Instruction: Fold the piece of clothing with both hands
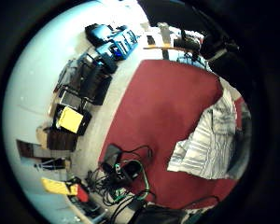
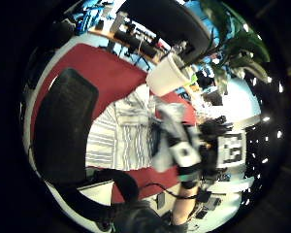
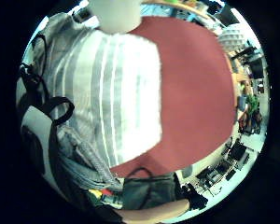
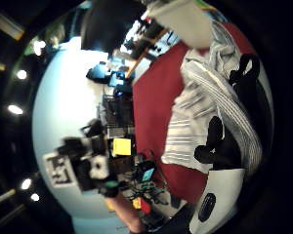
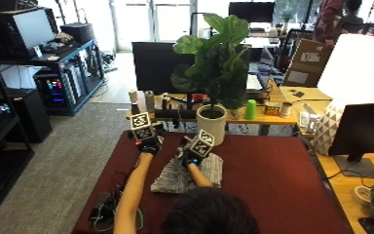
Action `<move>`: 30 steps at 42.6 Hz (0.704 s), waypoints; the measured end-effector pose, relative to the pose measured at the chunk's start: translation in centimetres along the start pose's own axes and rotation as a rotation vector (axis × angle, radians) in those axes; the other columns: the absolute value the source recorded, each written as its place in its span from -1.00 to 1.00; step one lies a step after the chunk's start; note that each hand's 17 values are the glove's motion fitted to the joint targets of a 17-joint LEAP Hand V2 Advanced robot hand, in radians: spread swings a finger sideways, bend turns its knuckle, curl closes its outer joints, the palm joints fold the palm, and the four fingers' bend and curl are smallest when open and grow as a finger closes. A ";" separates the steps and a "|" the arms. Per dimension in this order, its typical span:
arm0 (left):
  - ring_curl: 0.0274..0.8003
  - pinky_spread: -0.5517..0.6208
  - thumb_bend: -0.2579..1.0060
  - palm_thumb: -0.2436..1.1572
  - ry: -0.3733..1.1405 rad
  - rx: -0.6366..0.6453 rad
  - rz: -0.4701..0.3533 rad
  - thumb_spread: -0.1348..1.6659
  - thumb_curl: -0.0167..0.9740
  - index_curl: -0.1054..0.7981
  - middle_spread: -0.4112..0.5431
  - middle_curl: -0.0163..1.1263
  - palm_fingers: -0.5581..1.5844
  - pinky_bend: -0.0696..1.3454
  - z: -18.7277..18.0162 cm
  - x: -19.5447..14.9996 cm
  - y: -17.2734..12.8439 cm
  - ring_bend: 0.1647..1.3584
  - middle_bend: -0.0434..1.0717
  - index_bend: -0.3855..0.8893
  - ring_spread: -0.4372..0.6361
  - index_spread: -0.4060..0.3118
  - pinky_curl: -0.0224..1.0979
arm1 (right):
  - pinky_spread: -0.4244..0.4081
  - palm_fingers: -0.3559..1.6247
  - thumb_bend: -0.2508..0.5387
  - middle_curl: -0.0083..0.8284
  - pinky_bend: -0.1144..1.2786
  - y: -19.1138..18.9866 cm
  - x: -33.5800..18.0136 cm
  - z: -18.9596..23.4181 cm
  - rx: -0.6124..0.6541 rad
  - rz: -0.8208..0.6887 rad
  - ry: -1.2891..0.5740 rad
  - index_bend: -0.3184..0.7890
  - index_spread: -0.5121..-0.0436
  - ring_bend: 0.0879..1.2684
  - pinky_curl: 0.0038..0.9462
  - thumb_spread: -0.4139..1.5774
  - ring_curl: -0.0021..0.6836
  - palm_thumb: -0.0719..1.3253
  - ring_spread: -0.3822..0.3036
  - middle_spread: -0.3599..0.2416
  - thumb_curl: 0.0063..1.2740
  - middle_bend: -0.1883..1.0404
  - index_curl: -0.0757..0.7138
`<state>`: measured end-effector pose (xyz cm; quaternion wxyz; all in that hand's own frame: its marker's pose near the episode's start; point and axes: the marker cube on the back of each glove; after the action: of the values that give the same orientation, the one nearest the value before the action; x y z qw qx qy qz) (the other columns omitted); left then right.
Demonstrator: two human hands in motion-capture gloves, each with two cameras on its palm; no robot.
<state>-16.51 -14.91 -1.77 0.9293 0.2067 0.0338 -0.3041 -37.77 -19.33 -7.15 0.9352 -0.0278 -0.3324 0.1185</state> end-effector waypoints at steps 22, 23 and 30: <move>-0.21 0.03 -0.61 -0.61 0.038 -0.210 -0.063 0.62 -0.67 0.08 -0.15 -0.42 0.02 -0.44 -1.8 -2.5 3.6 -0.38 -0.66 -0.12 -0.16 -0.12 -0.33 | -0.39 0.16 -0.37 0.12 0.14 2.4 -3.4 -2.4 -0.143 -0.438 -0.224 -0.24 0.23 -0.14 -0.11 0.45 0.24 0.51 -0.31 -0.09 -0.16 -0.33 -0.14; -0.21 0.03 -0.61 -0.62 0.030 -0.214 -0.053 0.62 -0.67 0.08 -0.15 -0.42 0.02 -0.44 -1.9 -2.2 3.6 -0.38 -0.66 -0.12 -0.16 -0.12 -0.33 | -0.35 0.16 -0.37 0.12 0.10 2.3 -2.7 -3.7 -0.110 -0.426 -0.176 -0.23 0.23 -0.15 -0.13 0.47 0.21 0.51 -0.31 -0.08 -0.17 -0.32 -0.14; -0.21 0.04 -0.61 -0.63 -0.051 -0.231 0.012 0.63 -0.66 0.09 -0.14 -0.44 0.02 -0.44 -0.9 0.6 3.0 -0.39 -0.67 -0.13 -0.16 -0.12 -0.32 | -0.06 0.17 -0.40 0.10 -0.07 1.8 2.1 -10.3 0.017 -0.352 0.018 -0.23 0.22 -0.20 -0.24 0.56 0.15 0.49 -0.26 -0.05 -0.19 -0.30 -0.15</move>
<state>-14.17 -12.67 -1.63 0.9493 0.0904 0.0438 -0.2979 -30.13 -16.77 -14.08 0.9447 0.0379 -0.3227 -0.0444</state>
